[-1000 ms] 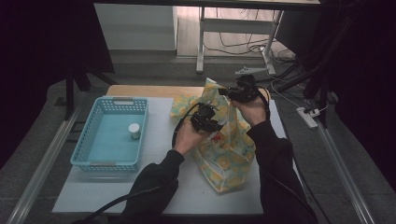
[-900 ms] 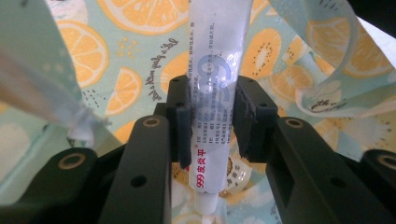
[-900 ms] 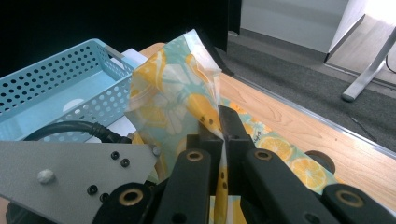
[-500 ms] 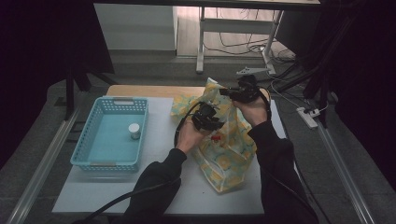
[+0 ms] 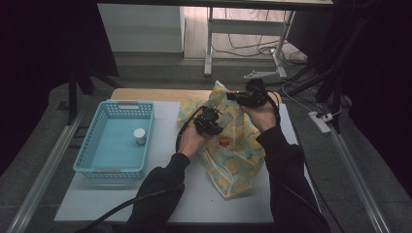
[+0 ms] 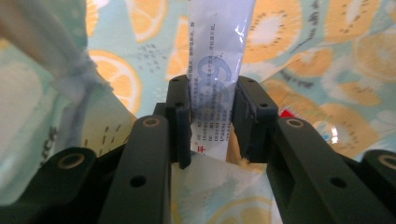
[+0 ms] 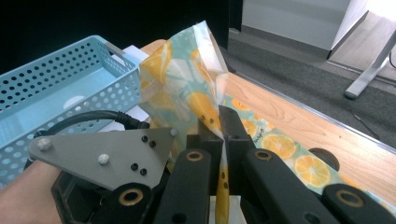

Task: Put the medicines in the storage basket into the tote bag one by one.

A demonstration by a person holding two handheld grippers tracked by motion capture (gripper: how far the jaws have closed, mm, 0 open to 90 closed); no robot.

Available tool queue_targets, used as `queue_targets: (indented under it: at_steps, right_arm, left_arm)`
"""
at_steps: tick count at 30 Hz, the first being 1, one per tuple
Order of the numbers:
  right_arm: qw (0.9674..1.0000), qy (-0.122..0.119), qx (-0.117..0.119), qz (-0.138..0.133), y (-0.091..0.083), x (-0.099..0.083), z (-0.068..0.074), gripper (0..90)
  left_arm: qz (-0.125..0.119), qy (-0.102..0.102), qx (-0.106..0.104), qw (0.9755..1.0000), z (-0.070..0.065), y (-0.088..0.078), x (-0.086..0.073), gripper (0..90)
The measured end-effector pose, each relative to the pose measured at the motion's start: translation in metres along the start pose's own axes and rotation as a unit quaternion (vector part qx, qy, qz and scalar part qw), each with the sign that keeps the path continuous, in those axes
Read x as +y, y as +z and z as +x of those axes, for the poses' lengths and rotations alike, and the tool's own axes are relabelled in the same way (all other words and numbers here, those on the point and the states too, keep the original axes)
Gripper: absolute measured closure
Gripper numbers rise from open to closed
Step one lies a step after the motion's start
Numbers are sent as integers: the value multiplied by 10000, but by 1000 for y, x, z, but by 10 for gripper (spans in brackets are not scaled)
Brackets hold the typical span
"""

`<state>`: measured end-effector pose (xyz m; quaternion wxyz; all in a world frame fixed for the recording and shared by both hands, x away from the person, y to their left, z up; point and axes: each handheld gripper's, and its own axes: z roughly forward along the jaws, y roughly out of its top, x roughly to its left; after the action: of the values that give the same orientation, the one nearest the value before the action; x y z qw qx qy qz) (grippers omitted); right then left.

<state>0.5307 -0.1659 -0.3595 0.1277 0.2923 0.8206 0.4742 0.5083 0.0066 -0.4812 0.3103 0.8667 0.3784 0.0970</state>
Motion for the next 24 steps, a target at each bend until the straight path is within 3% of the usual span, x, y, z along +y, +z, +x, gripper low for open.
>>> queue_targets:
  at_steps: [8,12,17,21,24]
  right_arm:
    - [10000,43,-62,40,4,-2,-2,900]
    - [9999,72,-77,12,4,-1,-3,900]
    - [9999,77,-94,8,3,-1,-4,900]
    - [9999,81,-94,6,3,-1,-4,900]
    - [9999,74,-95,4,2,-2,-4,900]
  left_arm:
    - [-118,186,-123,9997,-2,-5,-2,572]
    - [-264,60,-423,9987,-2,-13,-5,510]
    - [-367,211,-602,9973,-4,-28,-7,417]
    - [-629,134,-870,9941,-3,-47,-9,308]
    - [-743,55,-823,9938,-2,-62,-10,233]
